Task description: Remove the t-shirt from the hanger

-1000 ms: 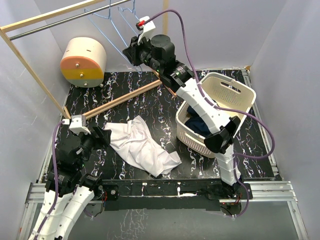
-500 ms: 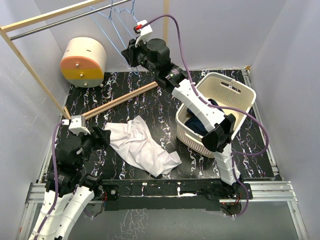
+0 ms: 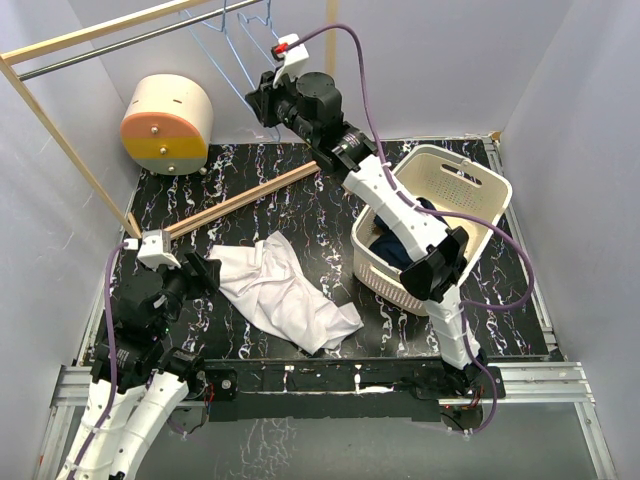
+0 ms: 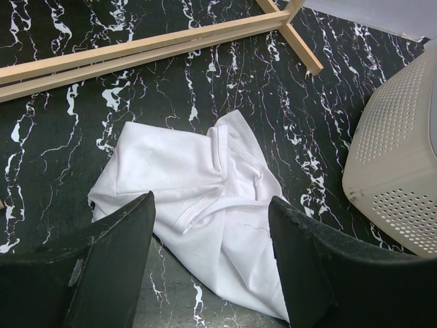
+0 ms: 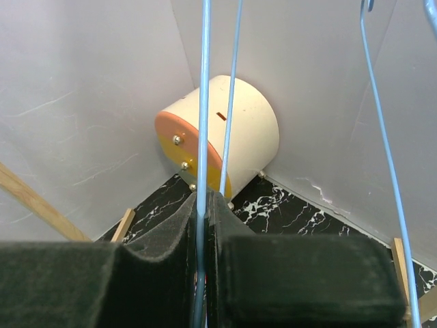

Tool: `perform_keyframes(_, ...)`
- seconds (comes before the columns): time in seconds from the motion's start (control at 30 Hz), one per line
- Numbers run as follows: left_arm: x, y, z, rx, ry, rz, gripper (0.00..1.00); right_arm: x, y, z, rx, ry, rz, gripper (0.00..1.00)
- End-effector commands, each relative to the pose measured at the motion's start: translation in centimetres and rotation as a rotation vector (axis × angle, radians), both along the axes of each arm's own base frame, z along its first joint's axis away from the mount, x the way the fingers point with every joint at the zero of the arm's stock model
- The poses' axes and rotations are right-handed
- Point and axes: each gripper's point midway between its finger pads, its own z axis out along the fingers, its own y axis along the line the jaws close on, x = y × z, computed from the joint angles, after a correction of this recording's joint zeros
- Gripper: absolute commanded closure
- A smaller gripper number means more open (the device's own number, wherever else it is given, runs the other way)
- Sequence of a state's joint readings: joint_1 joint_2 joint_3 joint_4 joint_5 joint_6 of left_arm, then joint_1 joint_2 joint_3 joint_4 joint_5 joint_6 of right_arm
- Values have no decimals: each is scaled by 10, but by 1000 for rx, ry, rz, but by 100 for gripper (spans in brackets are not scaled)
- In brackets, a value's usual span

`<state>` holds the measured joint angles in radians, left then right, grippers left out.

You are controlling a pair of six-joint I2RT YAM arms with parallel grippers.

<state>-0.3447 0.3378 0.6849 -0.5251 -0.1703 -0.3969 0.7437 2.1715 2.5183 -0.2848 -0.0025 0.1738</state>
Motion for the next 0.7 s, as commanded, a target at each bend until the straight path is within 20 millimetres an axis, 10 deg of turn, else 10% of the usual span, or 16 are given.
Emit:
perform_keyframes(0.0, 1, 2, -4, 6, 13, 10, 35, -1, -3, 23, 43, -62, -1, 92)
perform_keyframes(0.4, 0, 2, -2, 3, 7, 9, 35, -74, -21, -4, -94, 1, 166, 51)
perform_keyframes(0.5, 0, 1, -2, 2, 6, 7, 35, -119, -24, -32, -153, 39, 236, 46)
perform_keyframes(0.67, -1, 1, -2, 2, 2, 6, 35, -192, -17, -133, -294, 178, 378, 36)
